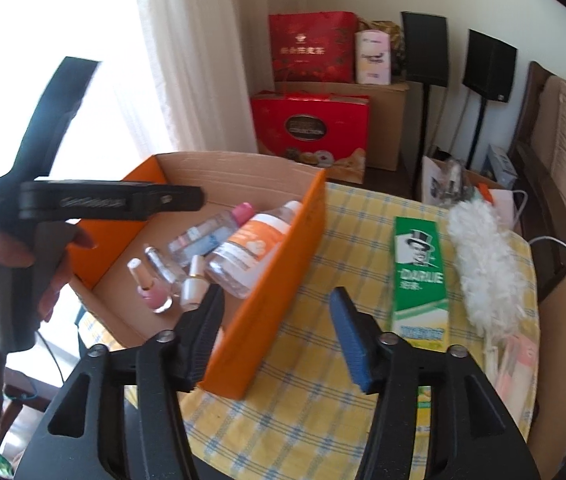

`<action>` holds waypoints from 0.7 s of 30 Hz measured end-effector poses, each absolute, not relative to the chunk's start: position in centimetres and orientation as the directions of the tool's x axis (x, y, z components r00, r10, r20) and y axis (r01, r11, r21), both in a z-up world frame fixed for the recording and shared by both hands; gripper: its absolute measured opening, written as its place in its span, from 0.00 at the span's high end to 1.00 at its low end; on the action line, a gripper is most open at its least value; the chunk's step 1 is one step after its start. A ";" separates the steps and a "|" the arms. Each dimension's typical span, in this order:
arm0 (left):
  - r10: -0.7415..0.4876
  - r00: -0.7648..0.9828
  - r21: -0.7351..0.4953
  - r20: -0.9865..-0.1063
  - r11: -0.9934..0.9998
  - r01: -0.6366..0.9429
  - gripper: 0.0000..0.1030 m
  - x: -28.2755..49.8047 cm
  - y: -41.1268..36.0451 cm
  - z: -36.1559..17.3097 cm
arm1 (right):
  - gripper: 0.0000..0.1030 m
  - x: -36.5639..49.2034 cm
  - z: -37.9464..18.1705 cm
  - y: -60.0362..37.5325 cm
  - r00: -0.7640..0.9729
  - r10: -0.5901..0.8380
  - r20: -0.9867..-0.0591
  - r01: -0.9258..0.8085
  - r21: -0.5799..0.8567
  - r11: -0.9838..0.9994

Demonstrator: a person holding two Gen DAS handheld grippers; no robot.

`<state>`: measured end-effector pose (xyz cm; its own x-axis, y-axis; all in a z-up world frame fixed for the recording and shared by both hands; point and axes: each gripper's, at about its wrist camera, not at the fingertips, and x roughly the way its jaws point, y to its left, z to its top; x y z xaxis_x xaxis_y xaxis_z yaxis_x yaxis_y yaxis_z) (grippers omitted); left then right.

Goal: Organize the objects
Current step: 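Withdraw both tools from the box toward the green Darlie toothpaste box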

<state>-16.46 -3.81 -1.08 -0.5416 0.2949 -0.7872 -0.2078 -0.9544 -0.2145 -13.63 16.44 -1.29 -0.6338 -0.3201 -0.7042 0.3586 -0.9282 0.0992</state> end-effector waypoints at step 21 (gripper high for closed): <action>0.360 -0.599 -0.191 -0.715 -0.925 -0.328 0.00 -10.3 2.1 1.4 | 0.13 -12.0 1.0 23.8 -0.718 -0.240 -0.654 0.200 0.136 -0.970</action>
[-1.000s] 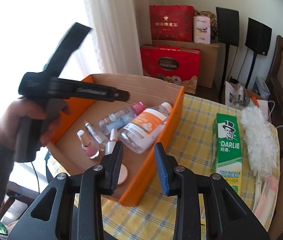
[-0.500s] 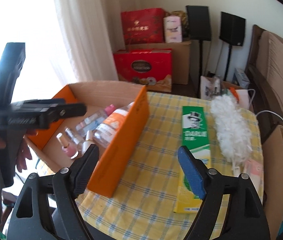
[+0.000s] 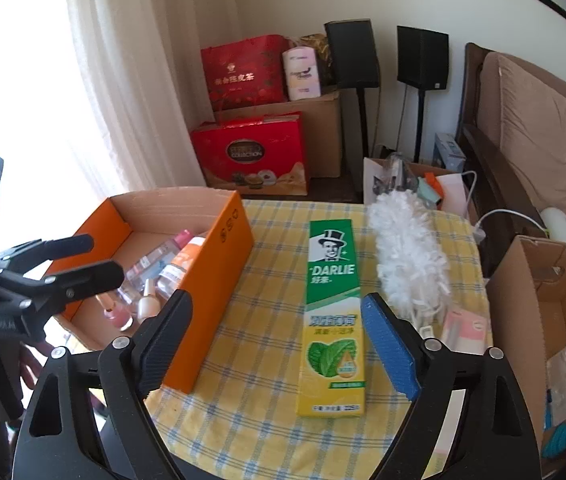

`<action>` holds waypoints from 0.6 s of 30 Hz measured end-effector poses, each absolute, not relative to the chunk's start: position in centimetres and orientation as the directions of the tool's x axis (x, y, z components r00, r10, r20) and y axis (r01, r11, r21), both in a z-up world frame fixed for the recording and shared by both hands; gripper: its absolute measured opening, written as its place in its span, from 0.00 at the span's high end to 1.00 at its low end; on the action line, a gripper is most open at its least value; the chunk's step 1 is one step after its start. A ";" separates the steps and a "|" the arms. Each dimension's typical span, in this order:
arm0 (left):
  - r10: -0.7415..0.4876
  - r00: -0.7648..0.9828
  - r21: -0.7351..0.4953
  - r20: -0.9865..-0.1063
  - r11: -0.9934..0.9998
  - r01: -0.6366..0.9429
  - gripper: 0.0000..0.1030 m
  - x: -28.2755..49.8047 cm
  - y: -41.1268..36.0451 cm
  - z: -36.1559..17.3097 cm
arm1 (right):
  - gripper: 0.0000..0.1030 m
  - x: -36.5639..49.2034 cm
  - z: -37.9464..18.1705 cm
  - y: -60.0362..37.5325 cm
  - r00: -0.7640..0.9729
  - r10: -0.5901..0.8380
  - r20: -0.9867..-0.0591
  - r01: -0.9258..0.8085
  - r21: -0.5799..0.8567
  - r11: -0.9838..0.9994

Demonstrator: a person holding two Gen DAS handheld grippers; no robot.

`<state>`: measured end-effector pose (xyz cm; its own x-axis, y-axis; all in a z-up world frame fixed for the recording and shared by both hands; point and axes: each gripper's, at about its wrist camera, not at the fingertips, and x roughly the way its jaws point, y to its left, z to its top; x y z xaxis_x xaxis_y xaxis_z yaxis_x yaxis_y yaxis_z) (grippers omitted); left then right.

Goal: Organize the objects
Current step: 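Withdraw both tools from the box toward the green Darlie toothpaste box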

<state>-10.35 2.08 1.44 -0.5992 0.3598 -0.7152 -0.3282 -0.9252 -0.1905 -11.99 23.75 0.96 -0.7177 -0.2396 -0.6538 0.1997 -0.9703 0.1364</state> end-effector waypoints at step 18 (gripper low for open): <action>0.415 -0.558 -0.278 -0.719 -0.907 -0.316 0.00 -9.1 5.9 0.0 | 0.04 -10.7 -1.2 28.2 -0.721 -0.116 -0.683 0.089 0.075 -0.993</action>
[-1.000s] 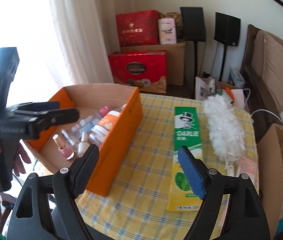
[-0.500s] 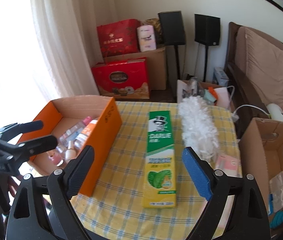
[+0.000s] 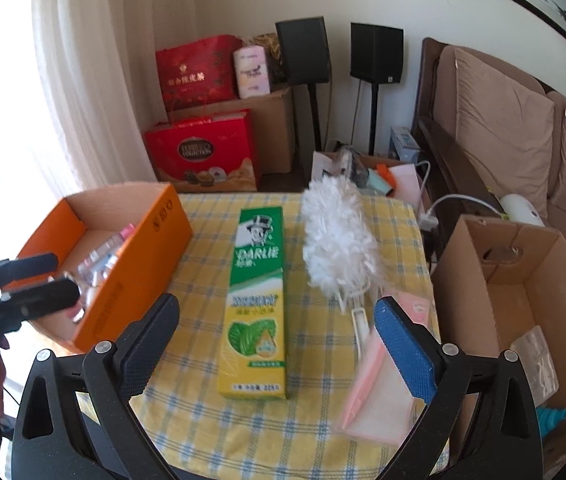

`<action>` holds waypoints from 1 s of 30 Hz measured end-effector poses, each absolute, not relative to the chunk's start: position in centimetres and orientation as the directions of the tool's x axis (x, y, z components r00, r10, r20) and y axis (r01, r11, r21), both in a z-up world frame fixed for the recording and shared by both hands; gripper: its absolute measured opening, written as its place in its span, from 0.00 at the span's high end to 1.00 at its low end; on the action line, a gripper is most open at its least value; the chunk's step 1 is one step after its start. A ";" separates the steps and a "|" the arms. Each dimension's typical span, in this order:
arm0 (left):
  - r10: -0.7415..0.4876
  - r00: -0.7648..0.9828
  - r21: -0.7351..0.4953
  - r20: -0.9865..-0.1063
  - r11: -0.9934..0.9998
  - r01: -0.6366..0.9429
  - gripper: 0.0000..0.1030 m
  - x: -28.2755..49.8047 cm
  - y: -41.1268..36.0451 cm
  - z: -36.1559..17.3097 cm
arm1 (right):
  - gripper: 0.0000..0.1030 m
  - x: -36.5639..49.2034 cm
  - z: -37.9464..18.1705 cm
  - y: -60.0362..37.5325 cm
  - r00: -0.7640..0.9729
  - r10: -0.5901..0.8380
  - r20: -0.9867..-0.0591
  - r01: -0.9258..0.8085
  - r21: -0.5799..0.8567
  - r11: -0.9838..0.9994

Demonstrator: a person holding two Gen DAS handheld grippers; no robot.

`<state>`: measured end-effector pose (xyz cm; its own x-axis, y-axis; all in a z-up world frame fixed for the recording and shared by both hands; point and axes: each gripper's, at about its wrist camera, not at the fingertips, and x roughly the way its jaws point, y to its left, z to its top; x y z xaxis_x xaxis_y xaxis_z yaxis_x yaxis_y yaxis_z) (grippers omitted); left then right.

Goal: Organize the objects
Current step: 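Withdraw both tools from the box toward the green Darlie toothpaste box, then grasp the green Darlie toothpaste box with the left tool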

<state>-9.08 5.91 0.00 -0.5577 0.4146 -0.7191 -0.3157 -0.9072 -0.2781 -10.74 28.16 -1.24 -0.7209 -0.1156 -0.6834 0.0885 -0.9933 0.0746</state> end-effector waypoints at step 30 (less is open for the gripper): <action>0.404 -0.514 -0.265 -0.757 -0.908 -0.324 0.18 -11.2 13.3 -3.9 | 0.12 -12.5 -9.7 27.3 -0.667 -0.187 -0.722 0.078 0.182 -0.980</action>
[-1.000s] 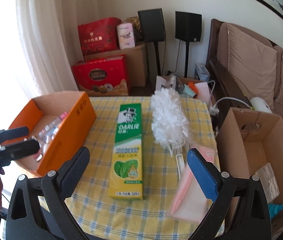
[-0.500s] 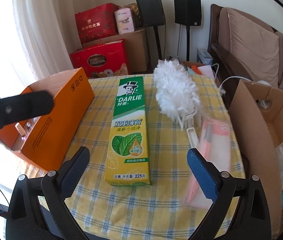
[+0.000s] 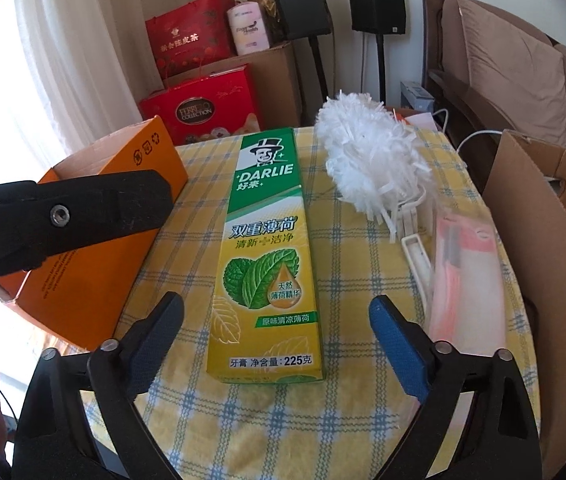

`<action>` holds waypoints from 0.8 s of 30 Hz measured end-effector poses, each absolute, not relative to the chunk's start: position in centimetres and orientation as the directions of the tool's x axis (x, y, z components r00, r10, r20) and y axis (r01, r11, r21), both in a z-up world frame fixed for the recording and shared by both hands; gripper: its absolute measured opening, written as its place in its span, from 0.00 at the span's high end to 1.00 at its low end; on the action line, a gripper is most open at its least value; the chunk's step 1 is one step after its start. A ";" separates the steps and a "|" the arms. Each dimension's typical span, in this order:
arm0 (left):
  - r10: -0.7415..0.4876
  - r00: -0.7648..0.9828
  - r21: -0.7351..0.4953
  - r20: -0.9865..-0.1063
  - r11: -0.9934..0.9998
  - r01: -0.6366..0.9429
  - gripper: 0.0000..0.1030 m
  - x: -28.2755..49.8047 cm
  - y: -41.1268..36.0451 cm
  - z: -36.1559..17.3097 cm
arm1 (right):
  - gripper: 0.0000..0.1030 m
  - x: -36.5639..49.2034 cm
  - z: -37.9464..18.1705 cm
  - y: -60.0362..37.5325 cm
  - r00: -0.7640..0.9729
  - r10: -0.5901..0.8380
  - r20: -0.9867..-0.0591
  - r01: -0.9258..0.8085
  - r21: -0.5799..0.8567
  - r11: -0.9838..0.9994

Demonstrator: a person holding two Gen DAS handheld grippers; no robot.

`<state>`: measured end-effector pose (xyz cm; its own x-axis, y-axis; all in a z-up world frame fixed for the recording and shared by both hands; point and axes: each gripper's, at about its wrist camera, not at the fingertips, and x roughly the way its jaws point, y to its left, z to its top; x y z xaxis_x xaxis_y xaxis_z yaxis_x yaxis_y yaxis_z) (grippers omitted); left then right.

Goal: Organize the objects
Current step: 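Grasp the green Darlie toothpaste box with the left tool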

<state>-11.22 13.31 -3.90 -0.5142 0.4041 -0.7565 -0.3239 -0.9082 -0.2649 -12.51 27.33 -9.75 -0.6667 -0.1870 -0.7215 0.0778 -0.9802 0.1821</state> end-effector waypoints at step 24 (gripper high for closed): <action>0.527 -0.390 -0.443 -0.755 -0.848 -0.289 0.21 -11.7 15.3 -6.5 | 0.40 -10.9 -8.0 30.6 -0.649 -0.318 -0.691 0.051 0.377 -0.925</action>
<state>-11.68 15.34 -6.48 -0.3898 0.5274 -0.7549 -0.2895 -0.8484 -0.4432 -10.89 30.63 -8.03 -0.6494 -0.3178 -0.6909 0.0511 -0.9247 0.3772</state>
